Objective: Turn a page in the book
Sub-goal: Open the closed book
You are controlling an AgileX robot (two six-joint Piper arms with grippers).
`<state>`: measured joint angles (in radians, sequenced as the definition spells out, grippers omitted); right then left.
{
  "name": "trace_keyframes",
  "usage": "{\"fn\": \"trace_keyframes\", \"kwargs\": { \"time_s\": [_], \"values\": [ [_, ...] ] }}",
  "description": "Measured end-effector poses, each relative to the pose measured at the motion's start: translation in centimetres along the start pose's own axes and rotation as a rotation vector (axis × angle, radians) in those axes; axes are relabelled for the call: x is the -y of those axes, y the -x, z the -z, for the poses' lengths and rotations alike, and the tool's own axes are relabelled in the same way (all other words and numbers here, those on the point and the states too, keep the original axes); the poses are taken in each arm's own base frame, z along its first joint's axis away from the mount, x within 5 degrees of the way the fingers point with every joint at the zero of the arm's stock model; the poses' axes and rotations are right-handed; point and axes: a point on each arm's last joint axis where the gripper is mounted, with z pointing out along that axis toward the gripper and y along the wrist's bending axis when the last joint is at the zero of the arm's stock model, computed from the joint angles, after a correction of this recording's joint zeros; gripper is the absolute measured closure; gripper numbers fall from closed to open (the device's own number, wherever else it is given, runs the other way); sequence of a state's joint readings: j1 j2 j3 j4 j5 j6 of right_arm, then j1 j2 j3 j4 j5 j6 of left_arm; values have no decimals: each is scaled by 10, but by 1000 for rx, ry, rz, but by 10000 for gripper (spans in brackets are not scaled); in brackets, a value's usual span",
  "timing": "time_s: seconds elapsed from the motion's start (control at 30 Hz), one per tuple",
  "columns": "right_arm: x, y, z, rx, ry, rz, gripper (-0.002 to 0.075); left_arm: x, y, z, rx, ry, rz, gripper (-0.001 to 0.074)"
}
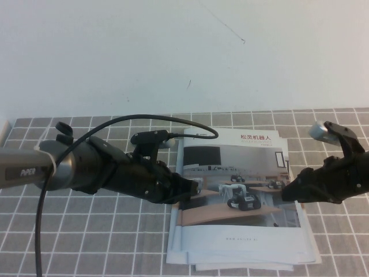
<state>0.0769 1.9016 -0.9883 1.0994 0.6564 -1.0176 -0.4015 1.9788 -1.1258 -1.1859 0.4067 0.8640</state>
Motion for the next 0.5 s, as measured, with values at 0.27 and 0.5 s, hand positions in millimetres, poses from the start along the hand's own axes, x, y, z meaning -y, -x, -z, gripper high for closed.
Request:
{"fn": "trace_keyframes", "kwargs": {
  "time_s": [0.27,0.5],
  "values": [
    [8,-2,-13,-3,17,-45,357,0,0,0,0,-1,0,738],
    [8,-1,-13,14,12,-51,356,0,0,0,0,-1,0,738]
  ]
}}
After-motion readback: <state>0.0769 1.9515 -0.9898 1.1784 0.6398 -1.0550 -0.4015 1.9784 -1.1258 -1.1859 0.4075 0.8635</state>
